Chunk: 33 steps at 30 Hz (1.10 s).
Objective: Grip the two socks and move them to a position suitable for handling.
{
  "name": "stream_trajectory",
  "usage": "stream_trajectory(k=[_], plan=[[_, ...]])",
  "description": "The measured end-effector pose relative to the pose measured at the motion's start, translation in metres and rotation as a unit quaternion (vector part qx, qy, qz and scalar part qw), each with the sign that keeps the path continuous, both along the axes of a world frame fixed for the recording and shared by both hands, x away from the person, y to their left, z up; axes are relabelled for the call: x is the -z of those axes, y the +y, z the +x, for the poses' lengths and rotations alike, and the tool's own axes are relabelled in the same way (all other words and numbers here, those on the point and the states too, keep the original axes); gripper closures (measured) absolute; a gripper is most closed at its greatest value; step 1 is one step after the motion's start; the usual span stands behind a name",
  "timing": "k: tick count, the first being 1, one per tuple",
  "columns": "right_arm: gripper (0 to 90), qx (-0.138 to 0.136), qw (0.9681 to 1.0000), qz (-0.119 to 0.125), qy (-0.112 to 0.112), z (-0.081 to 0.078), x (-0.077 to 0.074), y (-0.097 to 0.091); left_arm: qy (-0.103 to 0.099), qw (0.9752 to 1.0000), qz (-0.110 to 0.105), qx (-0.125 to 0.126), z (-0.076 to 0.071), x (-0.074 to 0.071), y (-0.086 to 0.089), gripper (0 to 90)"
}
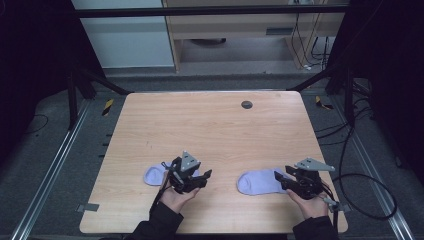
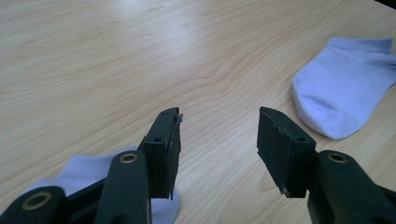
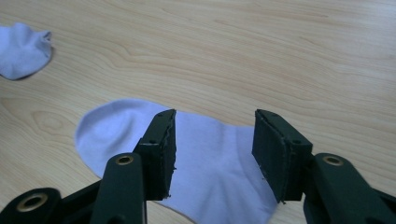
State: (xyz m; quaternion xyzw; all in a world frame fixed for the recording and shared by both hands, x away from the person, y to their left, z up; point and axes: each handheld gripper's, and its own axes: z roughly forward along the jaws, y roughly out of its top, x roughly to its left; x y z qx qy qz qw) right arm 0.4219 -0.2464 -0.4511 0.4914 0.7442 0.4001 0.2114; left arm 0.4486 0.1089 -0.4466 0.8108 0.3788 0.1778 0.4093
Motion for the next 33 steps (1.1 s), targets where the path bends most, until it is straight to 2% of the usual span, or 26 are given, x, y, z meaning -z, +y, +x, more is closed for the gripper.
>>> stream_trajectory(k=[2, 3, 9, 17, 23, 28, 33], plan=[[49.3, 0.001, 1.0, -0.001, 0.001, 0.0, 0.001, -0.002, 0.002, 1.0, 0.001, 0.004, 0.0, 0.001, -0.005, 50.1], [49.5, 0.007, 1.0, -0.004, 0.005, 0.0, 0.004, -0.007, 0.003, 0.9999, 0.003, 0.012, 0.001, 0.003, -0.016, 50.6], [53.8, 0.012, 0.9997, -0.012, 0.017, 0.003, 0.013, -0.015, 0.01, 0.9995, 0.009, 0.027, 0.004, 0.01, -0.046, 52.6], [60.0, 0.023, 0.9984, -0.028, 0.044, 0.008, 0.027, -0.022, 0.024, 0.9987, 0.016, 0.043, 0.006, 0.022, -0.079, 55.2], [62.1, 0.03, 0.9975, -0.039, 0.052, 0.012, 0.034, -0.028, 0.027, 0.9979, 0.027, 0.052, 0.006, 0.033, -0.096, 56.6], [65.1, 0.035, 0.9967, -0.035, 0.064, 0.015, 0.038, -0.03, 0.034, 0.9973, 0.037, 0.054, 0.007, 0.041, -0.104, 58.5], [73.0, 0.029, 0.9957, -0.039, 0.079, 0.019, 0.042, -0.03, 0.049, 0.9967, 0.043, 0.048, 0.009, 0.044, -0.107, 68.9]])
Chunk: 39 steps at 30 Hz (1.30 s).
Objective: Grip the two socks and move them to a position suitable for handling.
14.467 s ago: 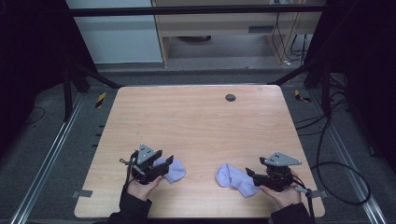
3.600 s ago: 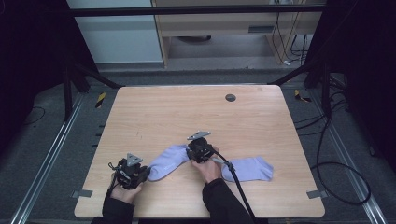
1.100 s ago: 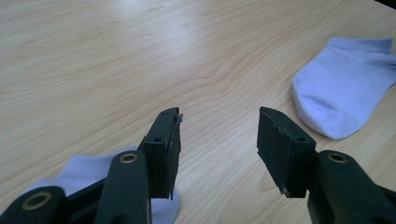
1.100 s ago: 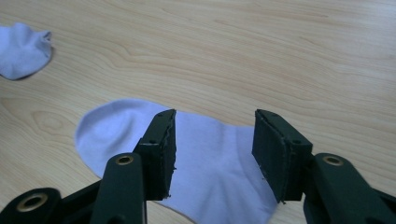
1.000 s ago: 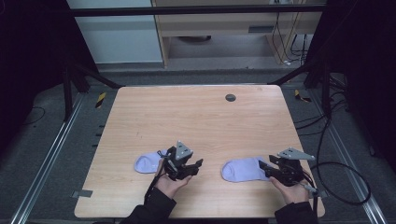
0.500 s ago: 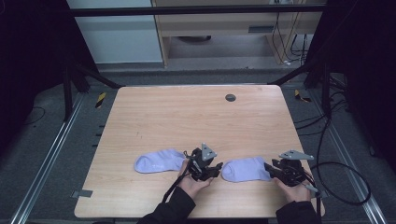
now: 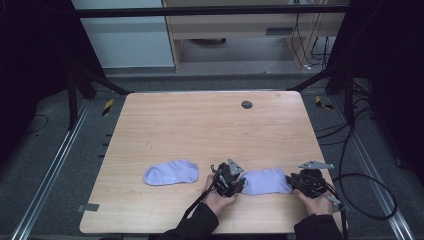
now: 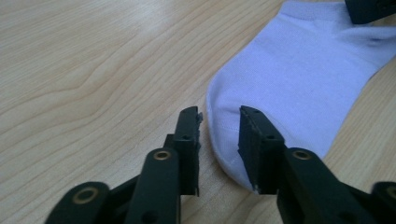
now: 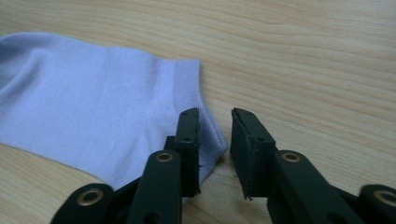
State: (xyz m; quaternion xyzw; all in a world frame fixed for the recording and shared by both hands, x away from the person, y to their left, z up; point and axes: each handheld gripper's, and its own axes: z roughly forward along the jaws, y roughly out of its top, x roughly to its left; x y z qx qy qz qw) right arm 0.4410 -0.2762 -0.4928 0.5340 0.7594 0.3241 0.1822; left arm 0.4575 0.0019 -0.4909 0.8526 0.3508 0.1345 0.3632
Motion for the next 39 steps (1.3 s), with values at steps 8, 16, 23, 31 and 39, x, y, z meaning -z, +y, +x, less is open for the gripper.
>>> stream_trajectory(k=[8, 16, 23, 31, 39], plan=[[85.7, -0.012, 0.9998, 0.003, 0.014, -0.001, 0.0, 0.002, 0.01, 0.9999, 0.002, -0.008, 0.002, 0.002, -0.001, 86.4], [86.5, -0.018, 0.9997, 0.015, 0.0, -0.008, -0.012, 0.005, 0.007, 0.9998, -0.02, -0.004, -0.001, -0.009, 0.007, 88.8], [86.5, -0.04, 0.9983, 0.036, -0.024, -0.021, -0.028, 0.016, 0.0, 0.9997, -0.02, 0.009, -0.008, -0.025, 0.023, 88.8], [86.5, -0.076, 0.9953, 0.042, -0.041, -0.032, -0.043, 0.039, -0.009, 0.9997, -0.019, 0.015, -0.013, -0.04, 0.05, 88.8], [86.5, -0.102, 0.9922, 0.055, -0.047, -0.036, -0.049, 0.063, -0.013, 0.9997, -0.02, 0.004, -0.022, -0.046, 0.079, 88.8]])
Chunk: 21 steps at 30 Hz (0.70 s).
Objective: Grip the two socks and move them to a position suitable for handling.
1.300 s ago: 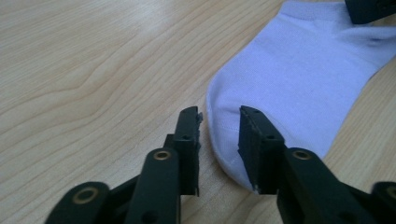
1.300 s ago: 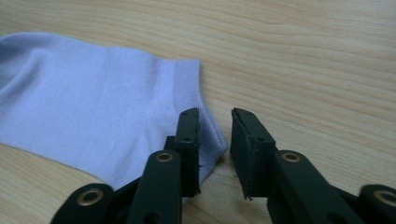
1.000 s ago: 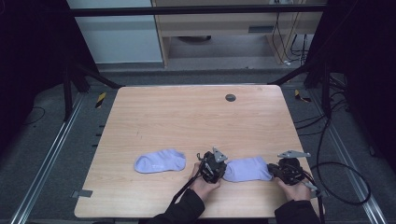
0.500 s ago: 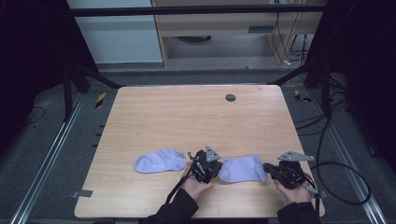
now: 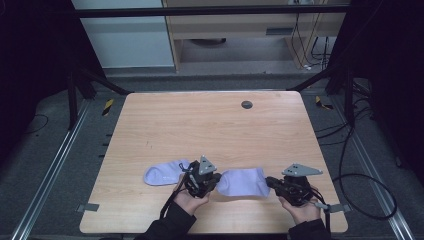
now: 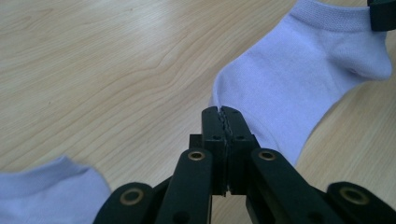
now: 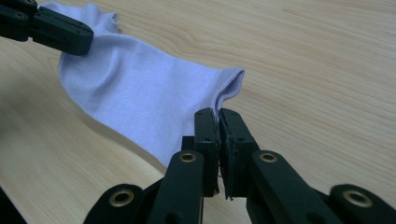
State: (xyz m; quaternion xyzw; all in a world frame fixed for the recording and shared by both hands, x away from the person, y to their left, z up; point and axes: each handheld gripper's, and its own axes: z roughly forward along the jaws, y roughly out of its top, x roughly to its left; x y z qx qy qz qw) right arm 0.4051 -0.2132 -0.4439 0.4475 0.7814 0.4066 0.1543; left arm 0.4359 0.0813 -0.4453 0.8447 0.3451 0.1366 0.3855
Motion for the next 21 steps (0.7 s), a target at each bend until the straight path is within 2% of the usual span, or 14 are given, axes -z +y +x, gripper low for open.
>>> stream_trajectory(k=[5, 12, 17, 21], plan=[[86.5, -0.017, 0.9998, 0.003, 0.002, -0.002, 0.0, 0.015, -0.006, 1.0, 0.0, -0.007, -0.009, -0.003, 0.02, 88.7], [86.4, -0.049, 0.9988, 0.006, 0.004, -0.007, -0.001, 0.038, 0.007, 0.9999, -0.001, -0.014, -0.016, -0.002, 0.041, 88.7], [86.4, -0.062, 0.998, 0.005, 0.011, -0.009, 0.002, 0.049, 0.016, 0.9997, 0.009, -0.016, -0.018, 0.005, 0.047, 88.6], [86.3, -0.07, 0.9972, -0.001, 0.026, -0.008, 0.011, 0.058, 0.033, 0.999, 0.022, -0.019, -0.018, 0.014, 0.053, 88.5]])
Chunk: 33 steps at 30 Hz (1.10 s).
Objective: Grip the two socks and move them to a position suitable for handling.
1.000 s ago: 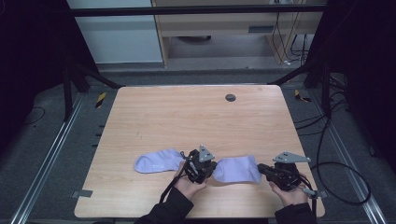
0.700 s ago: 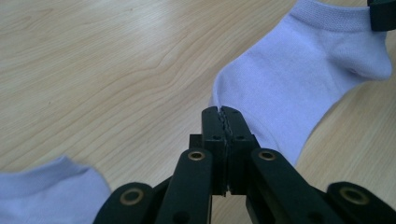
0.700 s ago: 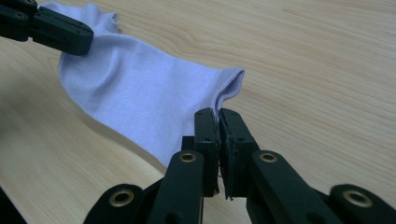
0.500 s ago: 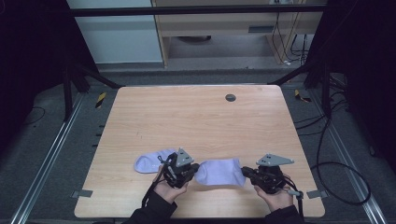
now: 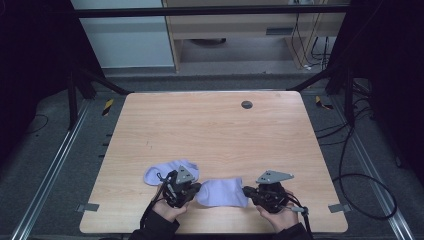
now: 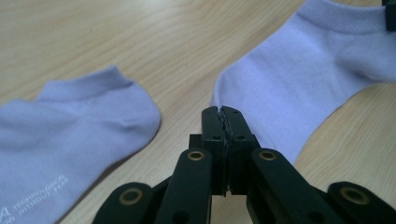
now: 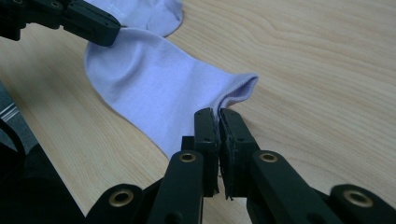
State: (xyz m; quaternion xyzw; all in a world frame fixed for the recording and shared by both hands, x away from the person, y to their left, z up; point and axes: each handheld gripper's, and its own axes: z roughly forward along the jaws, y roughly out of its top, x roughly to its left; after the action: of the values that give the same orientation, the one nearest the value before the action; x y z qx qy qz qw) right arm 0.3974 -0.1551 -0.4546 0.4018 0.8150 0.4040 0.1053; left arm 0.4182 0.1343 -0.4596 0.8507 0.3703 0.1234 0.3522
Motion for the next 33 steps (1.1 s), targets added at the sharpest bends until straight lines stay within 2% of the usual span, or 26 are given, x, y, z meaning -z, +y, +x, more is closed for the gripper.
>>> stream_trajectory(k=[8, 13, 15, 18, 21, 23, 25, 29, 30, 33], plan=[[86.0, 0.009, 0.9996, -0.018, 0.022, 0.005, 0.015, 0.0, 0.018, 0.9995, 0.026, -0.004, 0.004, 0.017, -0.001, 87.6], [85.0, 0.015, 0.9989, -0.033, 0.029, 0.008, 0.024, -0.002, 0.02, 0.9993, 0.029, -0.009, 0.007, 0.022, 0.0, 85.1], [83.0, 0.02, 0.9983, -0.042, 0.035, 0.009, 0.028, -0.002, 0.014, 0.9993, 0.033, -0.009, 0.007, 0.023, 0.001, 82.8], [78.3, 0.02, 0.9983, -0.049, 0.027, 0.009, 0.029, -0.002, 0.01, 0.9995, 0.027, -0.012, 0.007, 0.021, 0.002, 77.4], [74.9, 0.025, 0.9985, -0.045, 0.021, 0.009, 0.027, -0.002, -0.004, 0.9997, 0.019, -0.014, 0.006, 0.014, 0.004, 70.7], [71.7, 0.029, 0.9988, -0.037, 0.011, 0.009, 0.024, -0.003, -0.007, 0.9998, 0.011, -0.017, 0.005, 0.012, 0.005, 66.1], [69.3, 0.031, 0.9991, -0.03, -0.001, 0.009, 0.019, -0.004, -0.021, 0.9995, 0.002, -0.023, 0.004, 0.005, 0.009, 62.6], [65.9, 0.036, 0.9991, -0.02, -0.015, 0.01, 0.013, -0.003, -0.031, 0.9991, -0.003, -0.028, 0.006, 0.0, 0.017, 56.8], [61.7, 0.038, 0.999, -0.008, -0.021, 0.013, 0.008, 0.0, -0.035, 0.9987, -0.008, -0.036, 0.008, -0.002, 0.023, 55.5], [58.2, 0.04, 0.9987, -0.001, -0.03, 0.016, 0.005, 0.005, -0.047, 0.9975, -0.012, -0.051, 0.012, -0.006, 0.035, 51.7]])
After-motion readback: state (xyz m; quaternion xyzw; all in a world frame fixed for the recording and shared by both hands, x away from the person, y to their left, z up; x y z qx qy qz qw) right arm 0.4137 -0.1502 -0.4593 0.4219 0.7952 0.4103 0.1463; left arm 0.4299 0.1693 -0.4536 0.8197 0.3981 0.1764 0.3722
